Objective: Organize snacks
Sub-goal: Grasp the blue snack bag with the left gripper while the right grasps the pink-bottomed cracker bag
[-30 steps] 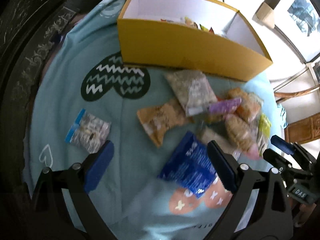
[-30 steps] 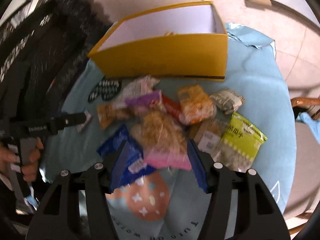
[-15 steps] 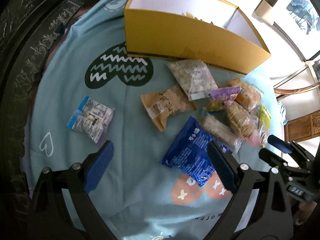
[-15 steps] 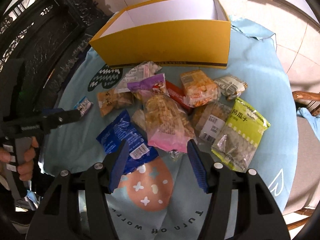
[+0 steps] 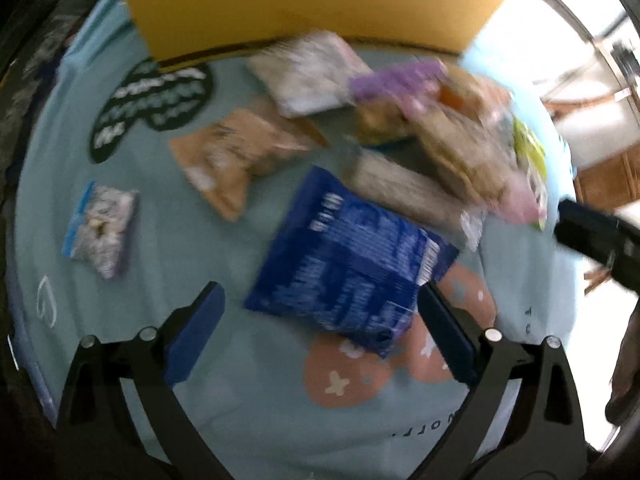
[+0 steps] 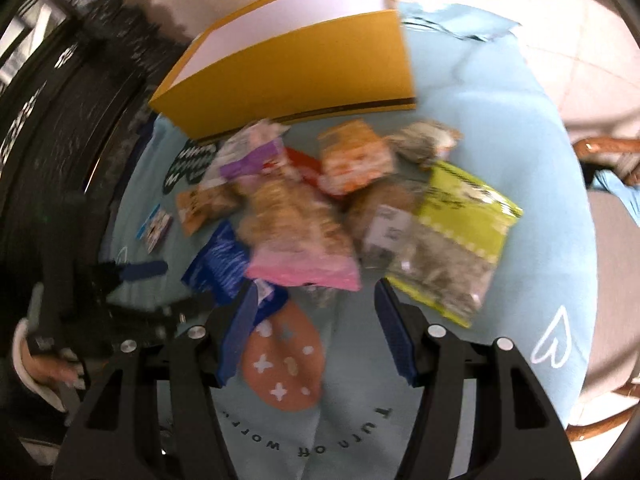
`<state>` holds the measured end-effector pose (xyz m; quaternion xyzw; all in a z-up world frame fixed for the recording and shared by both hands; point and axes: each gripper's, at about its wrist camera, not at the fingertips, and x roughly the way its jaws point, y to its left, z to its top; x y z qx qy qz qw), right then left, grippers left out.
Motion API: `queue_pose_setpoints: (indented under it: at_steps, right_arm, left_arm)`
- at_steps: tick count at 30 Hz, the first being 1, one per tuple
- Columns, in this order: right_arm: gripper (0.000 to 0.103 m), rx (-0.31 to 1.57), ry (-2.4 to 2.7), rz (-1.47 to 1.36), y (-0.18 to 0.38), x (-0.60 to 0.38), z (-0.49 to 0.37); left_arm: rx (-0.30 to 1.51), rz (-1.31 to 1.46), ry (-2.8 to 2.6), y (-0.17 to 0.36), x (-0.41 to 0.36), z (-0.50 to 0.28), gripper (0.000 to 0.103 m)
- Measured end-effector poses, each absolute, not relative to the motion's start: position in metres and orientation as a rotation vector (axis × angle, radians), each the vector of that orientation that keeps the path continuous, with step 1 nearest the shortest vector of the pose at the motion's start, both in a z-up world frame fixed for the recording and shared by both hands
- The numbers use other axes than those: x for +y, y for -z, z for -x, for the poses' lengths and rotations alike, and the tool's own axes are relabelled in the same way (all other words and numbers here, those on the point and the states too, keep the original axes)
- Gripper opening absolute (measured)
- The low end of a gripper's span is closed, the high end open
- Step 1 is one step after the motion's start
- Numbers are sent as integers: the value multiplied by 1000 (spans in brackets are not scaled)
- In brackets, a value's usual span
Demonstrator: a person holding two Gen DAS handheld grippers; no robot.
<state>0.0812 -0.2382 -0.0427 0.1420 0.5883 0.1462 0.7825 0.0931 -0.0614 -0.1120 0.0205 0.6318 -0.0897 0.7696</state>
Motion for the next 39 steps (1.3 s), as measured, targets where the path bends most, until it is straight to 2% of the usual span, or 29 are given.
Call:
queue_pose_setpoints:
  at_steps: [9,11,14,19,20,25,30,32,34,39]
  right_arm:
    - [62,1292,-265,-341,50,-253,-83]
    - [62,1285,-269,-324,49,-252,-84]
    - [62,1277,-286,-275,47,-242,-86]
    - [64,1258,-368,-184,46,-206,-98]
    - [69,1254,-374,-173,48,-202,-102]
    - [70,1265,-404,-115,54,-179,-116]
    - [71,1333,-402,-356,56,-195,-126]
    - [79,1352,-402,-441,57,-205,-129]
    - [85,1382,-345,-409,62,-207,-135]
    - [85,1435,-313,-364,85,-193,-149]
  left_arm:
    - [1342,-199,250,140,-97,-100,96]
    - [1310,-207,261,134,-99,-99,76]
    - [1305,-152,285,122,-90,-100,60]
    - [1317,-72,283,119,-70,-101,58]
    - [1314,-65,284,120,-69,-100,58]
    - [1304,-72,271,124,-77,-99,62]
    - [1294,-50,283,126,-73,-98,63]
    - [1290,-46,286,125,-67,-97,63]
    - [1286,-50,284,123,-62,-94,63]
    - [1280,-59,281,123,-63,-92,63]
